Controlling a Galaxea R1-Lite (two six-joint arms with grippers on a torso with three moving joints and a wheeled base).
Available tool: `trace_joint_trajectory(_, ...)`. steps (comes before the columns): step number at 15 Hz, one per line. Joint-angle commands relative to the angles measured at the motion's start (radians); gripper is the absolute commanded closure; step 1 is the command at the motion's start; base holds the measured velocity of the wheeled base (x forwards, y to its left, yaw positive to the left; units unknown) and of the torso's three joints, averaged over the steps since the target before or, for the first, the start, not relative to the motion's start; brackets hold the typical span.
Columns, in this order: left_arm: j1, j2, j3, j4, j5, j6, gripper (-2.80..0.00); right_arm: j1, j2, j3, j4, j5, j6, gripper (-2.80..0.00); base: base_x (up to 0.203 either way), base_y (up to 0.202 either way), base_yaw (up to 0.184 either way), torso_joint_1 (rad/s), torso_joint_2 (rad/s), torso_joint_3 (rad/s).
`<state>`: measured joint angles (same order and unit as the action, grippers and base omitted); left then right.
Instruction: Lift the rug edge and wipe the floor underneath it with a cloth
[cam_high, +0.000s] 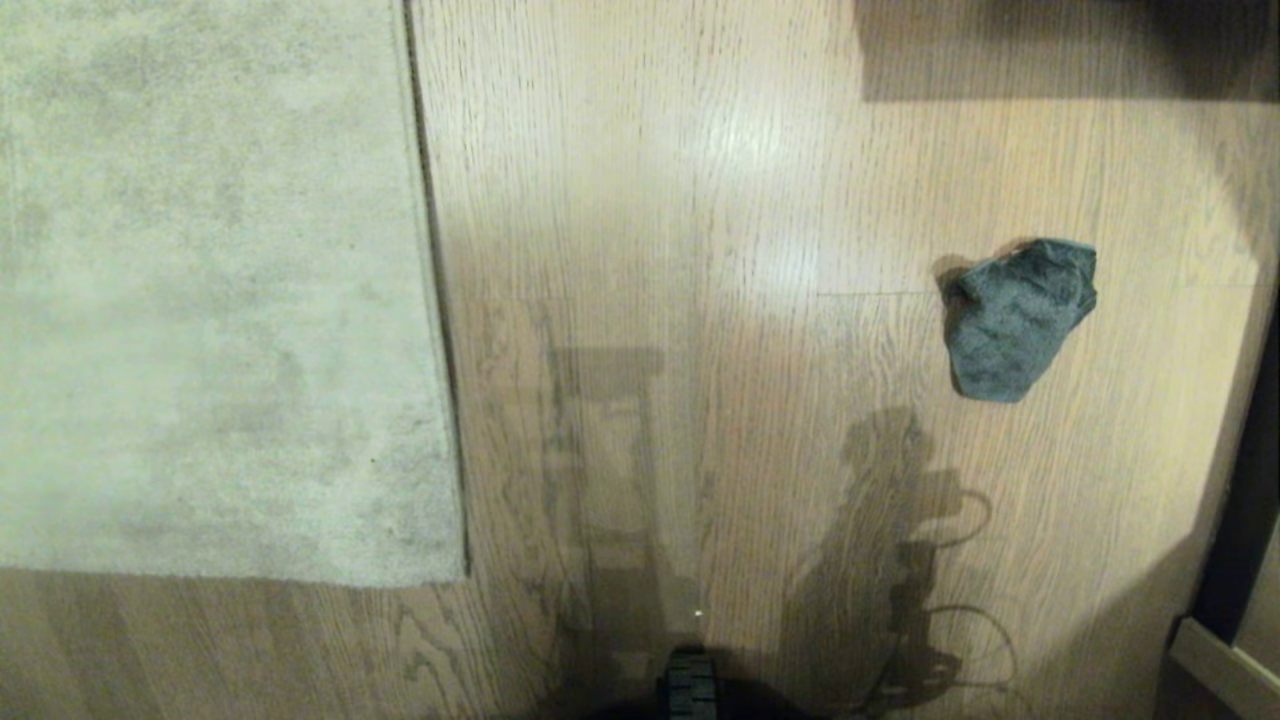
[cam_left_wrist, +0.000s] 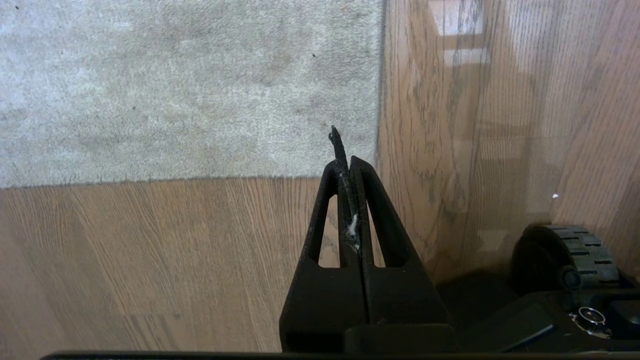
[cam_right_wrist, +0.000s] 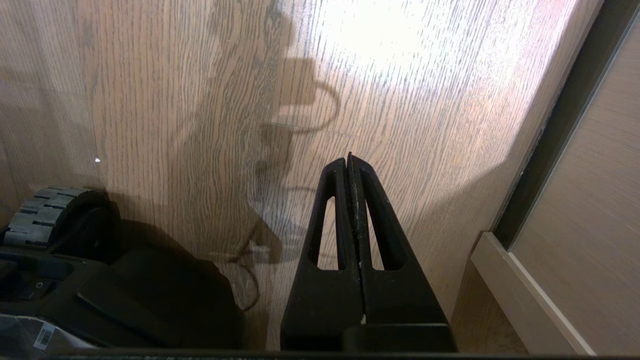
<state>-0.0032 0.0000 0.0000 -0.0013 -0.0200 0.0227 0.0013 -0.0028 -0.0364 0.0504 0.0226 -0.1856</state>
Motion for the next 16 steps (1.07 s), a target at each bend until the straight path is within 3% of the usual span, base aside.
trace_joint_trajectory(1, 0.0, 0.002, 0.0, 0.0, 0.0, 0.0, 0.0, 0.0, 0.003, 0.001, 0.0, 0.0, -0.002, 0.0, 0.0, 0.0, 0.0, 0.0, 0.0, 0.0)
trace_joint_trajectory(14, 0.0, 0.002, 0.0, 0.0, 0.0, 0.0, 0.0, 0.0, 0.003, 0.0, 0.001, 0.0, 0.0, 0.0, 0.0, 0.0, 0.0, 0.0, 0.0, 0.0)
trace_joint_trajectory(16, 0.001, 0.002, 0.0, 0.0, 0.0, 0.0, 0.0, 0.0, 0.003, 0.006, 0.005, 0.001, 0.068, 0.0, 0.0, 0.0, 0.0, 0.0, 0.0, 0.0)
